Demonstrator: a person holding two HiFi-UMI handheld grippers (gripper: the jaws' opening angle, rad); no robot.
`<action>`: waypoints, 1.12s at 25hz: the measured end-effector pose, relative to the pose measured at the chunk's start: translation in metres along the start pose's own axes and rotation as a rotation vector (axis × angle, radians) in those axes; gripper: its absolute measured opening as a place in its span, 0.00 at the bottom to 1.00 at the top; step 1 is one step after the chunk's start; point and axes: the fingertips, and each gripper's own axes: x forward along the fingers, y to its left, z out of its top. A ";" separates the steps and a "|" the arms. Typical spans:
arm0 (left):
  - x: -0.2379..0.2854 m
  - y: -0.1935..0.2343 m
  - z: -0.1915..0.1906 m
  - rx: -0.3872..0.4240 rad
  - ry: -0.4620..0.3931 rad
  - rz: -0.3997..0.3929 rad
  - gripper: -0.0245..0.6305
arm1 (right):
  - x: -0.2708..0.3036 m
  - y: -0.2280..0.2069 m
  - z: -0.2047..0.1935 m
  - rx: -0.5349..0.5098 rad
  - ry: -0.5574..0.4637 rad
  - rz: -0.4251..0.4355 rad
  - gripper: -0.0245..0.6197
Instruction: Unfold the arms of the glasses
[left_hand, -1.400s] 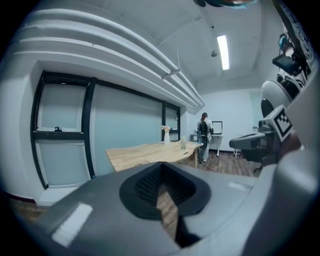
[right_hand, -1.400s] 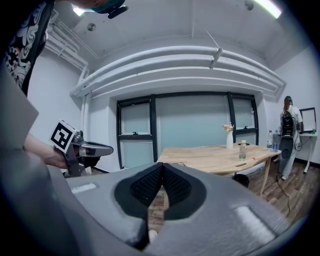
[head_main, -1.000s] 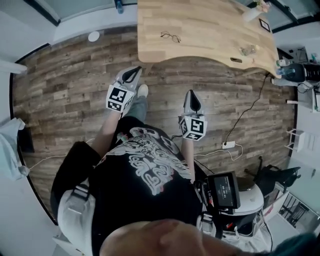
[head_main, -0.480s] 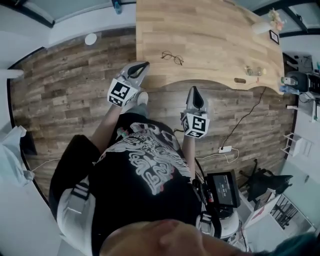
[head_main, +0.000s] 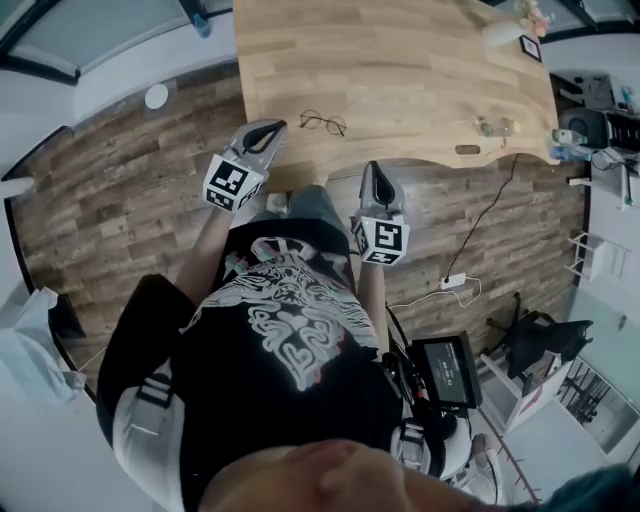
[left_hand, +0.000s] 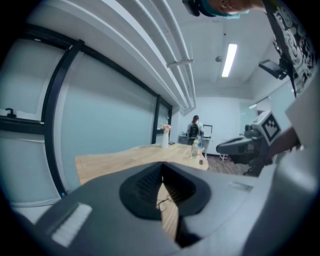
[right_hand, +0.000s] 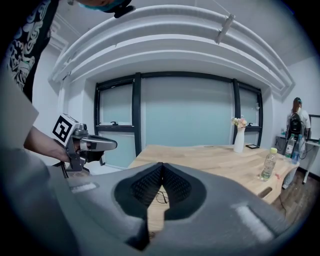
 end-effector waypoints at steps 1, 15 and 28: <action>0.004 0.000 0.000 0.010 0.009 -0.004 0.02 | 0.003 -0.001 0.000 -0.001 0.002 0.002 0.04; 0.067 0.026 -0.003 0.047 0.063 -0.051 0.02 | 0.064 -0.018 -0.008 0.034 0.013 0.128 0.04; 0.137 0.027 -0.046 0.013 0.222 -0.150 0.02 | 0.119 -0.045 -0.058 0.031 0.130 0.261 0.04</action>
